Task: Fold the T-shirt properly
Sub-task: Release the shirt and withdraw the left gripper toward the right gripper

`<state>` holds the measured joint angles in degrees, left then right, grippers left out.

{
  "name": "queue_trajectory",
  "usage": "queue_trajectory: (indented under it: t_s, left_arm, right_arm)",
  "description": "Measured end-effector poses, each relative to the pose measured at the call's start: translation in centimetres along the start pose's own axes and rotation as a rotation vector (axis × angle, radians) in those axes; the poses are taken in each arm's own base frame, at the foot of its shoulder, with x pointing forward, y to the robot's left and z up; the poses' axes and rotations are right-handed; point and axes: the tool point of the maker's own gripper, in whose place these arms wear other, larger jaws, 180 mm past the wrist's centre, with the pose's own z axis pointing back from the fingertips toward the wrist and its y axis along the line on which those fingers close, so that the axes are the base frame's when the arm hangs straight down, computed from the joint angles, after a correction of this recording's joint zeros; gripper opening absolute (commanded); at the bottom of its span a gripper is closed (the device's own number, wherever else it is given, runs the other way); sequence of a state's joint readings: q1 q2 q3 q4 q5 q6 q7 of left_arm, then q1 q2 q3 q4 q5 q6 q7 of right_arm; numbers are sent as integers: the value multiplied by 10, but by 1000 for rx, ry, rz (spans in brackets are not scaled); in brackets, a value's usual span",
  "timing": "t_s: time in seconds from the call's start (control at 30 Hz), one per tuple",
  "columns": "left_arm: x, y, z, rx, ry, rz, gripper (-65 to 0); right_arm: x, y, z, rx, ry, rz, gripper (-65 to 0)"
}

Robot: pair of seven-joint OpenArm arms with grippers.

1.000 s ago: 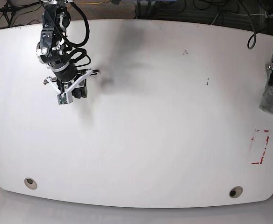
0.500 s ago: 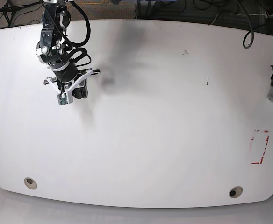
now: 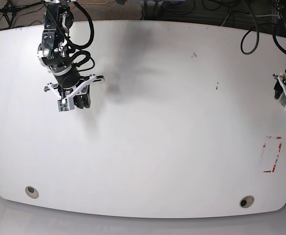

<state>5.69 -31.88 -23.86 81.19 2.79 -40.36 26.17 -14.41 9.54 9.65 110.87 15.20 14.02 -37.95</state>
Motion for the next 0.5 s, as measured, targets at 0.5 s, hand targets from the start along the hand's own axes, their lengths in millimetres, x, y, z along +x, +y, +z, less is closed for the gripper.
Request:
queue_trajectory:
  t_s: [0.5]
  left_arm:
    - [83,-35,17,60,-323,59,-318]
  right_arm:
    - [15,-1,1,-6,-87,8,-549]
